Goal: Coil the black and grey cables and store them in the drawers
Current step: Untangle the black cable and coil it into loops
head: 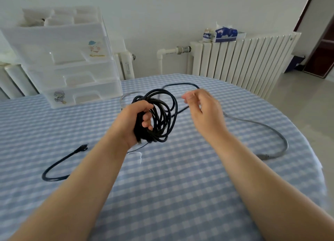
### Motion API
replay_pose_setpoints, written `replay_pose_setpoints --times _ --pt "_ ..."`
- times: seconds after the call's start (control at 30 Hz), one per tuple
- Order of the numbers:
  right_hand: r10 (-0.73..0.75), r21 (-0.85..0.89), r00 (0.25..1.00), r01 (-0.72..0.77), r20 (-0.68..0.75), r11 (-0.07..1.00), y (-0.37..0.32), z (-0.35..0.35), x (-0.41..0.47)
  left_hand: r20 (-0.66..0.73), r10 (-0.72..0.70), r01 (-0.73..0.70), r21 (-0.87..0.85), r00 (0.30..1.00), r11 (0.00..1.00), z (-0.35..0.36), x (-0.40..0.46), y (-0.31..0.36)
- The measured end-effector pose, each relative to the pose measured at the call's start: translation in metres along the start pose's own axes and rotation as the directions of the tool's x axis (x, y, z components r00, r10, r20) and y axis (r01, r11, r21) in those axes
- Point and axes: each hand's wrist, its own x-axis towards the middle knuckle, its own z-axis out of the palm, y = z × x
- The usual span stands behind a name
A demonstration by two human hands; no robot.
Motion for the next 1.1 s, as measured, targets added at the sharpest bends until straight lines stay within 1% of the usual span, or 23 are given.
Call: replay_pose_setpoints --times 0.03,0.07,0.1,0.17,0.2,0.23,0.27,0.3,0.33,0.37,0.43,0.47,0.5,0.57,0.6,0.7,0.73,0.77,0.8,0.87,1.0,1.1 --pt "0.093 0.077 0.993 -0.098 0.070 0.992 -0.009 0.001 -0.002 -0.015 0.022 -0.022 0.013 1.000 1.000 0.000 0.001 -0.001" --pt "0.170 0.102 0.974 -0.187 0.151 0.977 -0.018 0.001 -0.005 -0.020 0.046 -0.045 0.026 0.999 0.999 0.000 0.000 -0.001" --pt "0.224 0.080 0.945 -0.249 0.240 0.965 -0.019 0.005 -0.006 -0.011 0.071 -0.071 0.040 0.997 0.997 0.001 0.000 -0.002" --pt "0.294 0.033 0.861 -0.338 0.414 0.941 -0.022 0.011 -0.007 0.041 0.093 -0.095 0.048 0.995 0.994 0.006 -0.003 -0.002" --pt "0.309 0.084 0.820 -0.394 0.482 0.915 -0.023 0.015 -0.007 0.079 0.086 -0.089 0.030 0.993 0.996 0.010 -0.005 -0.002" --pt "0.315 0.189 0.784 -0.475 0.536 0.860 -0.022 0.017 -0.006 0.124 0.076 -0.077 -0.002 0.989 0.997 0.013 -0.007 -0.003" --pt "0.328 0.309 0.738 -0.581 0.590 0.753 -0.022 0.016 -0.006 0.178 0.070 -0.063 -0.040 0.982 0.997 0.015 -0.009 -0.003" --pt "0.324 0.415 0.682 -0.684 0.655 0.600 -0.025 0.012 -0.006 0.235 0.071 -0.055 -0.073 0.970 0.996 0.016 -0.010 -0.002" --pt "0.290 0.471 0.632 -0.750 0.719 0.465 -0.028 0.008 -0.006 0.286 0.071 -0.044 -0.100 0.956 0.994 0.016 -0.011 -0.002" --pt "0.250 0.485 0.587 -0.794 0.770 0.367 -0.029 0.005 -0.006 0.331 0.065 -0.025 -0.124 0.941 0.992 0.015 -0.011 -0.002" --pt "0.166 0.482 0.534 -0.833 0.829 0.272 -0.029 0.003 -0.007 0.421 0.049 0.036 -0.192 0.906 0.981 0.009 -0.010 -0.002" --pt "0.158 0.475 0.520 -0.843 0.840 0.252 -0.028 0.003 -0.007 0.462 0.046 0.069 -0.229 0.886 0.971 0.006 -0.009 -0.003" --pt "0.165 0.468 0.508 -0.853 0.845 0.233 -0.028 0.005 -0.007 0.493 0.045 0.095 -0.256 0.869 0.962 0.003 -0.008 -0.004" --pt "0.195 0.462 0.510 -0.853 0.838 0.244 -0.026 0.007 -0.007 0.526 0.044 0.122 -0.275 0.849 0.954 -0.001 -0.006 -0.005" --pt "0.198 0.458 0.510 -0.851 0.837 0.257 -0.024 0.009 -0.007 0.535 0.040 0.127 -0.270 0.844 0.954 -0.001 -0.006 -0.004" --pt "0.186 0.420 0.470 -0.871 0.863 0.255 -0.021 0.011 -0.008 0.560 0.032 0.133 -0.252 0.828 0.959 -0.002 -0.007 0.000" --pt "0.199 0.424 0.477 -0.868 0.856 0.258 -0.020 0.013 -0.008 0.560 0.027 0.135 -0.246 0.828 0.960 -0.003 -0.007 0.002" --pt "0.206 0.440 0.489 -0.864 0.847 0.243 -0.021 0.013 -0.008 0.554 0.021 0.131 -0.233 0.832 0.964 -0.003 -0.007 0.003" --pt "0.206 0.476 0.518 -0.851 0.831 0.220 -0.019 0.014 -0.008 0.544 0.017 0.120 -0.215 0.839 0.969 -0.003 -0.008 0.004" --pt "0.225 0.527 0.550 -0.835 0.804 0.157 -0.019 0.016 -0.008 0.516 0.015 0.094 -0.183 0.856 0.979 -0.002 -0.008 0.003" --pt "0.253 0.548 0.556 -0.829 0.791 0.110 -0.018 0.018 -0.009 0.426 -0.004 0.071 -0.141 0.905 0.987 0.005 -0.009 0.002" --pt "0.250 0.564 0.556 -0.824 0.793 0.042 -0.019 0.014 -0.009 0.343 -0.020 0.068 -0.128 0.939 0.989 0.009 -0.012 0.002"
